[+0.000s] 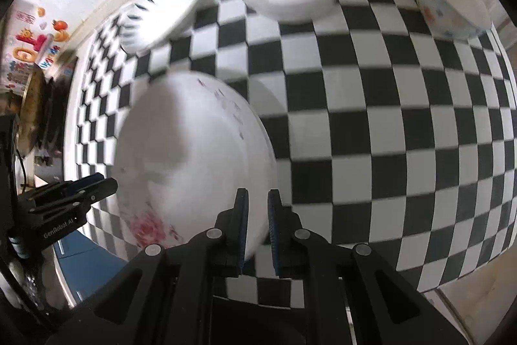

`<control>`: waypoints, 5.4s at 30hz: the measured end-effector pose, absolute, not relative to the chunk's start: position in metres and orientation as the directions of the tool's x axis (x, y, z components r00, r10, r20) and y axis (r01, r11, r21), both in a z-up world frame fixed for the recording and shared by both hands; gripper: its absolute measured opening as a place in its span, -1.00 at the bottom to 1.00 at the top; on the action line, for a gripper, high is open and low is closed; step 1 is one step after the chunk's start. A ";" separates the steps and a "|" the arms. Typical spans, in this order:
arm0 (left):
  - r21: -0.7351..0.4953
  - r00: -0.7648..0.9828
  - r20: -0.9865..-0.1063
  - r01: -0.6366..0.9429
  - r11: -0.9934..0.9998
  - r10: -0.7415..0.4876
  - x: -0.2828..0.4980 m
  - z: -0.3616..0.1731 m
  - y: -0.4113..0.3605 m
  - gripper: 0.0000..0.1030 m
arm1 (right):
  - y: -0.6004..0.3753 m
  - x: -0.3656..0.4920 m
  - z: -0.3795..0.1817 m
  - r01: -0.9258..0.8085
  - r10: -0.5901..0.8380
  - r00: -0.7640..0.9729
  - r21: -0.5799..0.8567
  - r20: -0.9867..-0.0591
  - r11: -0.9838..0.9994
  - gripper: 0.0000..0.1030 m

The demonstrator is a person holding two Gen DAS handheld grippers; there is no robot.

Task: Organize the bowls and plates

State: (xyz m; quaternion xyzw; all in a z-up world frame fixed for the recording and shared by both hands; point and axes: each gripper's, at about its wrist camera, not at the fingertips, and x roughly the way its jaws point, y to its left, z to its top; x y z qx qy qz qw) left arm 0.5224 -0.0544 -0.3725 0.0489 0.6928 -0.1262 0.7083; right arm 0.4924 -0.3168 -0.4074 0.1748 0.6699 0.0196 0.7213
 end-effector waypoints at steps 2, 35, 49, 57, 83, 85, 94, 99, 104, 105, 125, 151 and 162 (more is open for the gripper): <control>-0.119 0.056 -0.989 0.225 0.967 -0.135 0.534 -0.355 -0.050 -0.38 | -0.315 0.509 -0.395 0.192 0.278 0.119 0.296 -0.953 0.936 -0.72; -0.199 -0.003 -0.980 0.117 0.973 -0.200 0.782 -0.455 -0.035 -0.27 | -0.274 0.798 -0.482 0.134 0.258 -0.016 0.253 -0.966 0.958 -0.57; -0.180 0.046 -0.981 0.114 0.977 -0.186 0.768 -0.438 -0.034 -0.34 | -0.271 0.784 -0.473 0.115 0.253 0.043 0.257 -0.966 0.960 -0.61; -0.181 0.086 -0.978 0.121 0.976 -0.192 0.750 -0.414 -0.033 -0.34 | -0.268 0.768 -0.447 0.088 0.242 0.106 0.251 -0.965 0.964 -0.66; -0.226 0.205 -0.940 0.227 0.948 -0.273 0.610 -0.300 -0.025 -0.34 | -0.286 0.586 -0.319 0.067 0.295 0.319 0.332 -0.901 0.941 -0.71; -0.225 0.199 -0.941 0.235 0.946 -0.273 0.599 -0.301 -0.030 -0.34 | -0.287 0.569 -0.320 0.079 0.301 0.319 0.342 -0.899 0.936 -0.71; -0.223 0.105 -0.960 0.271 0.936 -0.259 0.565 -0.330 -0.043 -0.34 | -0.293 0.507 -0.342 0.117 0.308 0.280 0.351 -0.909 0.929 -0.74; -0.228 0.049 -0.967 0.271 0.935 -0.250 0.557 -0.351 -0.048 -0.34 | -0.294 0.491 -0.360 0.131 0.298 0.255 0.338 -0.920 0.932 -0.75; -0.226 0.011 -0.971 0.267 0.937 -0.237 0.553 -0.367 -0.050 -0.34 | -0.297 0.488 -0.379 0.151 0.303 0.223 0.340 -0.926 0.928 -0.75; -0.226 0.002 -0.972 0.263 0.938 -0.235 0.552 -0.370 -0.050 -0.34 | -0.297 0.488 -0.382 0.154 0.306 0.218 0.342 -0.927 0.927 -0.75; -0.201 -0.125 -0.977 0.249 0.948 -0.174 0.546 -0.418 -0.064 -0.34 | -0.292 0.488 -0.438 0.164 0.311 0.098 0.324 -0.945 0.932 -0.75; -0.145 -0.172 -0.979 0.207 0.967 -0.110 0.539 -0.428 -0.074 -0.33 | -0.309 0.493 -0.448 0.266 0.346 0.023 0.339 -0.938 0.902 -0.74; -0.123 -0.153 -0.984 0.179 0.976 -0.096 0.528 -0.420 -0.070 -0.33 | -0.306 0.486 -0.441 0.243 0.330 0.000 0.321 -0.944 0.916 -0.74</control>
